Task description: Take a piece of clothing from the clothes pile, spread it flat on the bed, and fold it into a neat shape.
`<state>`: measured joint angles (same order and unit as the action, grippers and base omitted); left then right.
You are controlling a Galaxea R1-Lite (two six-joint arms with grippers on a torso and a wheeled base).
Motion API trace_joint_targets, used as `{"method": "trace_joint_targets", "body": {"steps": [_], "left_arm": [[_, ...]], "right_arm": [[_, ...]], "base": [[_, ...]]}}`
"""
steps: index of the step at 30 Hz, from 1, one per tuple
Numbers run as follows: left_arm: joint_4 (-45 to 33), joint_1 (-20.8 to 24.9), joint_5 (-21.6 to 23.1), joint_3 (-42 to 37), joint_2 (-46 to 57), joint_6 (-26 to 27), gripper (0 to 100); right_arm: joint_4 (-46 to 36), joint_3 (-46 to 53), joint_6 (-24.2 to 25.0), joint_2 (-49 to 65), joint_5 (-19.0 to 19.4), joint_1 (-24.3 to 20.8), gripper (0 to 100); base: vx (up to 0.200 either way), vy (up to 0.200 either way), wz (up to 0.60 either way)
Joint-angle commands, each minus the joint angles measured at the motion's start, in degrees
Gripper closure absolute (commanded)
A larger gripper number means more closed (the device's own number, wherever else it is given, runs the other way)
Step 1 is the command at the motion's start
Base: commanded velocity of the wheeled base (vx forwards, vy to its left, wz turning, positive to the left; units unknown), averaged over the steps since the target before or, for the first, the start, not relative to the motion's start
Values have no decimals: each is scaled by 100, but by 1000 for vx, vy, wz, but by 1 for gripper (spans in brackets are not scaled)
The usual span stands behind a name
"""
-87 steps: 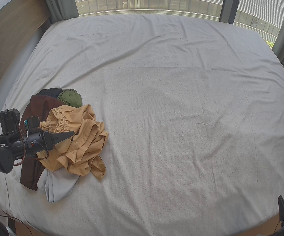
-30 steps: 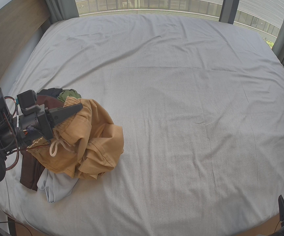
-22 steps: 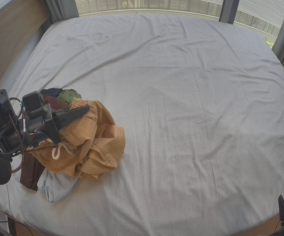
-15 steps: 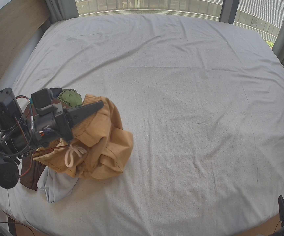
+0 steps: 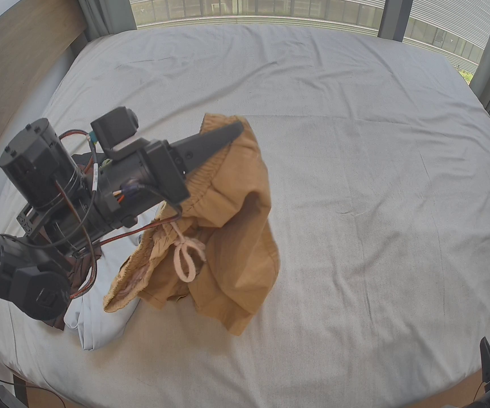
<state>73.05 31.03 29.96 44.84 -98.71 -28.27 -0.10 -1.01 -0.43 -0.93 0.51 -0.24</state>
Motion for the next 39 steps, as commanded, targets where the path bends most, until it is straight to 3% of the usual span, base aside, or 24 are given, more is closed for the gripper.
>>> {"method": "trace_joint_targets", "body": {"steps": [1, 10, 26, 35, 39], "left_arm": [[8, 211, -114, 465, -26, -170, 100], [-1, 264, -421, 1027, -52, -346, 100], [-10, 272, -369, 1440, -78, -513, 100], [25, 343, -377, 1431, 176, -777, 100], [421, 290, -386, 1176, 106, -785, 100]], "right_arm": [[1, 92, -1, 93, 2, -2, 0], [1, 92, -10, 93, 2, -2, 0], [1, 92, -10, 93, 2, -2, 0], [10, 92, -10, 93, 2, -2, 0], [1, 92, -10, 93, 2, -2, 0]], "base": [[0, 0, 0], [0, 0, 0], [0, 0, 0], [0, 0, 0], [0, 0, 0]]}}
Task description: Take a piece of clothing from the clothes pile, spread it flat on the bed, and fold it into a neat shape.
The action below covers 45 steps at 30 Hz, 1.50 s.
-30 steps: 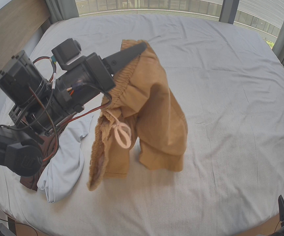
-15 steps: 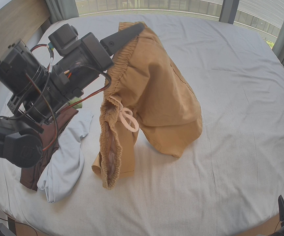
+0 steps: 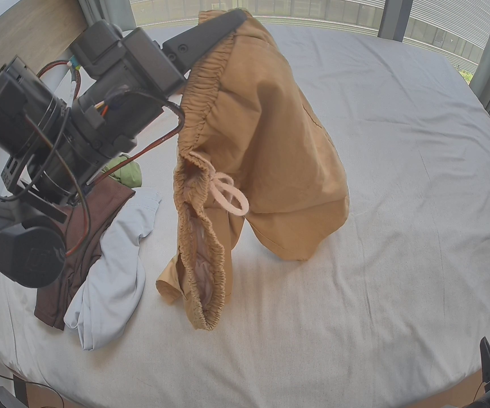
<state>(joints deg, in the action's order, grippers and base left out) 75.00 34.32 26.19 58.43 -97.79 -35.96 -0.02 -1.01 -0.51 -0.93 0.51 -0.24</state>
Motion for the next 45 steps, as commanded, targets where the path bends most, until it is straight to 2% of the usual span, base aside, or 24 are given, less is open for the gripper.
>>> {"method": "trace_joint_targets", "body": {"steps": [1, 7, 16, 45], "left_arm": [[349, -48, -8, -209, -12, -42, 100], [920, -92, -8, -253, -258, -122, 100], [1017, -118, -43, -499, -205, -122, 100], [1017, -65, 9, -411, -275, -122, 100]], "right_arm": [[-6, 92, -2, 93, 2, -2, 0], [2, 92, -2, 93, 2, -2, 0], [2, 92, 7, 93, 2, -2, 0], [-6, 92, 60, 93, -25, 7, 0]], "base": [[0, 0, 0], [0, 0, 0], [0, 0, 0], [0, 0, 0]]}}
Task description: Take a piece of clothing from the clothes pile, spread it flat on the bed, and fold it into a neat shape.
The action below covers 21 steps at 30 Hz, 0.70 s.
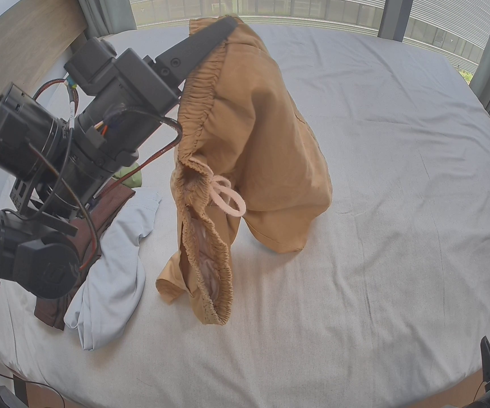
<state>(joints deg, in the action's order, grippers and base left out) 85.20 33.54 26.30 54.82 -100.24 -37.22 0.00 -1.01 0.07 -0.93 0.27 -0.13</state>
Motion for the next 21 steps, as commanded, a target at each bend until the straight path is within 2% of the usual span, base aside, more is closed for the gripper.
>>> {"method": "trace_joint_targets", "body": {"steps": [1, 17, 21], "left_arm": [[5, 13, -2, -50, -74, 4, 100], [146, -67, -19, -15, -197, -5, 100], [146, -75, -10, -15, -197, -5, 100]], "right_arm": [[-9, 92, 10, 93, 0, -4, 0], [35, 92, 19, 93, 0, -4, 0], [1081, -690, 195, -162, 35, 66, 0]], "base": [[0, 0, 0], [0, 0, 0], [0, 0, 0]]}}
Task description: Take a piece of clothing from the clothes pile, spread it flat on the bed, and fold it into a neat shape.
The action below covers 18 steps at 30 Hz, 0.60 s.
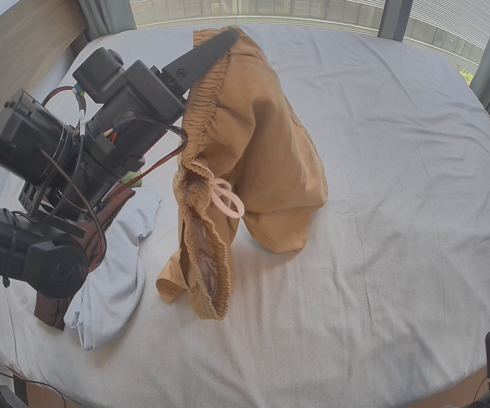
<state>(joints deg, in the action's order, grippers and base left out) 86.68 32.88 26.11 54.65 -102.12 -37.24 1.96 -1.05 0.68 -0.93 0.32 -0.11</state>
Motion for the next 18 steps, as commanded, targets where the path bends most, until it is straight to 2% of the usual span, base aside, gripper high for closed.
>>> {"method": "trace_joint_targets", "body": {"steps": [1, 5, 8, 9, 14, 18], "left_arm": [[-1, -9, 17, 11, -10, -2, 100], [7, -62, 8, -7, 8, -2, 100], [7, -185, 25, 2, 34, -2, 100], [7, -185, 25, 2, 34, -2, 100], [-1, -282, 25, 2, 43, -2, 100], [-1, -282, 17, -7, 43, -2, 100]], "right_arm": [[920, -871, 143, -479, 30, 37, 0], [946, -1020, 248, -1032, 47, -341, 0], [990, -1178, 582, -1648, 100, -877, 0], [990, -1178, 582, -1648, 100, -877, 0], [1008, -2040, 1013, -2860, 584, -1580, 0], [1096, -2655, 1004, -3862, 707, -1808, 0]], "base": [[0, 0, 0], [0, 0, 0], [0, 0, 0], [0, 0, 0], [0, 0, 0], [0, 0, 0]]}}
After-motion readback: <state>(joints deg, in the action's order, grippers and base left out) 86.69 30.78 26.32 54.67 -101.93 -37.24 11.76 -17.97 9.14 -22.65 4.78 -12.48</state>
